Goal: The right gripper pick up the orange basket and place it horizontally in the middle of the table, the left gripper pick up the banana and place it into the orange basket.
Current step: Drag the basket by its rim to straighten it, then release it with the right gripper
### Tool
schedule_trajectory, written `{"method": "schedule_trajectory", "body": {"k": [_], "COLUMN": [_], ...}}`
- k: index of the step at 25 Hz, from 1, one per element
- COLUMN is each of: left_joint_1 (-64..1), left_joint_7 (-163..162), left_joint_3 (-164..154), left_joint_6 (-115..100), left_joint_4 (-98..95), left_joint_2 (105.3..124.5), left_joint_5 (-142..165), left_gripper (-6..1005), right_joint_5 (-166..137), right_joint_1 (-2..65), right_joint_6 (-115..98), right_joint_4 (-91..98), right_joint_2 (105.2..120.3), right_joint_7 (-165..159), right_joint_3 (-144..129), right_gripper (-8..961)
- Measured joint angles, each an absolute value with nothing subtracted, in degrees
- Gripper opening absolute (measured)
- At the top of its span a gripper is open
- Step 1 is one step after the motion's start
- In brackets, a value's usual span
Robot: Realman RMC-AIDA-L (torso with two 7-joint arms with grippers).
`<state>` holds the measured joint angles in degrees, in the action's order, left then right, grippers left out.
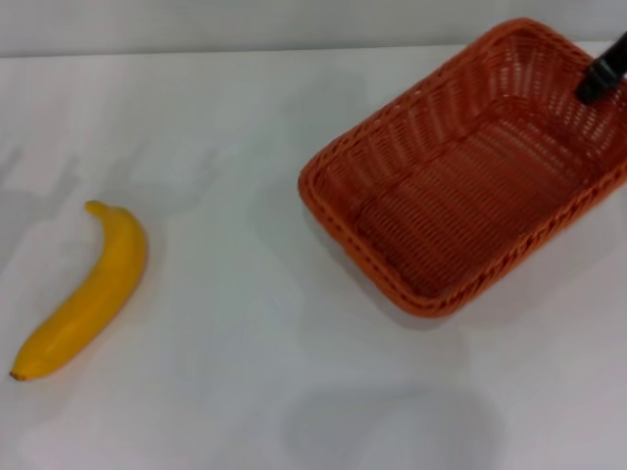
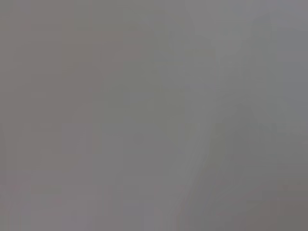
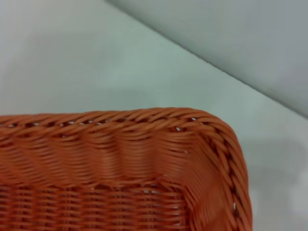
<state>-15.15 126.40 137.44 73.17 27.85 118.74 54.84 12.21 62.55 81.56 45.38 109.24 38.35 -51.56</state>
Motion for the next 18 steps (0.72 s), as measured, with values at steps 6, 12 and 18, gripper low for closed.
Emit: {"method": "schedule_trajectory", "body": {"k": [6,12,18], "left_joint_1": [-16.11,-16.66,-17.2], "left_joint_7": [126.27,126.09,125.74], "left_joint_3": [137.46,137.18,136.98], "left_joint_6": [72.41,72.19,72.05], "left_joint_4": [29.33,30.44,30.52], "left_joint_2": [118.42,117.71,116.68], "left_joint_5": [55.02,55.14,55.25], "left_gripper": [863,862,863], "right_joint_5": [13.77,20.04,26.64], "right_joint_1": [55.93,47.78,42.0], "right_joint_6": [86.07,90.78,90.76], "right_joint_4": [52.74,62.08,65.91], "right_joint_2": [109.79,113.4,115.4], "right_joint_7": [31.1,26.18,22.48], "right_joint_3": [-45.4,-40.64,-42.79], "right_gripper": [176,171,170]}}
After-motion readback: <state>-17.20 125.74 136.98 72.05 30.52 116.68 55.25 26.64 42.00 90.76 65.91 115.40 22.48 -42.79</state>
